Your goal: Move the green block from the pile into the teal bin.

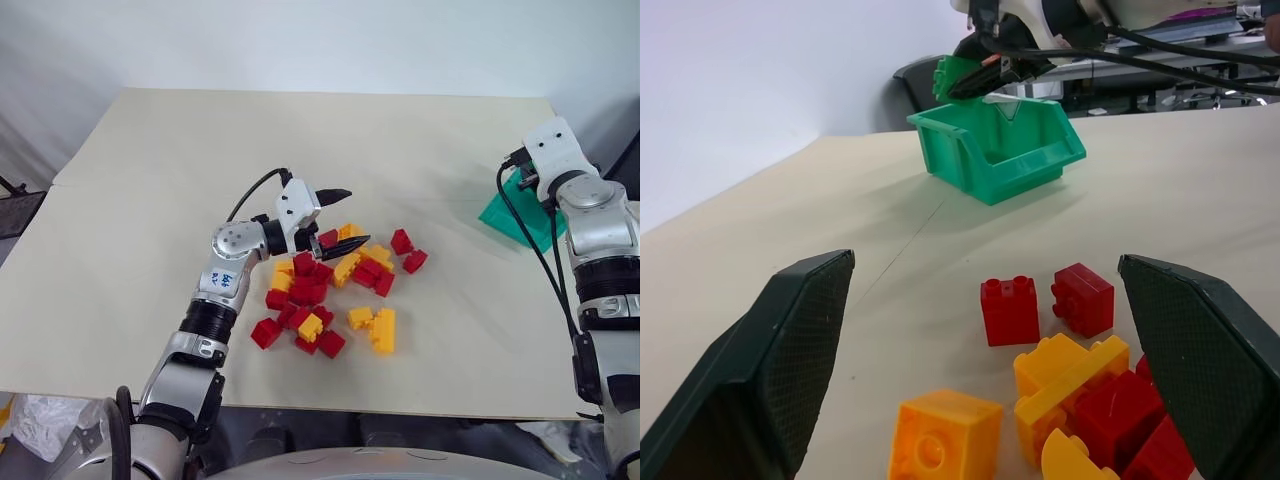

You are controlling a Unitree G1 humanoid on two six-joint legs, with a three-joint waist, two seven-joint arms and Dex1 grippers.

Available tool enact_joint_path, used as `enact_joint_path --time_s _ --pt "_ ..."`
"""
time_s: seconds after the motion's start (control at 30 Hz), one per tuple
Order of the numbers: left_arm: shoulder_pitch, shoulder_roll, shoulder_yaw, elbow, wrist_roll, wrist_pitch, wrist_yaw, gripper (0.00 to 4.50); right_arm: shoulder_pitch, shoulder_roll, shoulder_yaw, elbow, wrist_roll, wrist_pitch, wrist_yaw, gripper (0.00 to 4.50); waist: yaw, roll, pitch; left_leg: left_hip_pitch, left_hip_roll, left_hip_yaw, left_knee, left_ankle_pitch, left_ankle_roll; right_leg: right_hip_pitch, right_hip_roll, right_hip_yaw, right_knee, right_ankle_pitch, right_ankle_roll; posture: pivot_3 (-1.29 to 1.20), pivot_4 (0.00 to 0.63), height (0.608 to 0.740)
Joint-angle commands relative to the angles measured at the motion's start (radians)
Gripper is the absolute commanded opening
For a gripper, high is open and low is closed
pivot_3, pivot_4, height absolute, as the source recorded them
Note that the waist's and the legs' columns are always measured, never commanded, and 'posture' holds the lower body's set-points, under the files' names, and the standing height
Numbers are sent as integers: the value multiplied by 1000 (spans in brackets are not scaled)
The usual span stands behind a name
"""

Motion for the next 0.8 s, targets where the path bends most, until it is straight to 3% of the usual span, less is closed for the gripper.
enact_joint_path --time_s 0.03,0.4,0.7,0.8 --pt "-18 11 15 -8 -9 -25 -4 4500 -34 -3 -7 27 -15 -17 -5 1862 0 0 0 0 0 0 0 0 0 0 0 0 0 0 0 0 150 740" --pt "-7 39 39 -15 -33 -19 -27 4500 -18 -44 -24 -29 12 7 132 1862 -1 0 0 0 0 0 0 0 0 0 1 0 0 0 0 0 150 740" --pt "-2 59 51 -1 -32 -48 -51 4500 -38 -69 -3 40 -32 -60 76 1862 -1 0 0 0 0 1 0 0 0 0 0 1 0 0 1 0 150 740" --pt "-3 59 53 1 -32 -51 -51 4500 -47 -67 4 56 -38 -2 95 1862 -2 0 0 0 0 1 0 0 0 0 1 1 0 0 1 0 150 740"
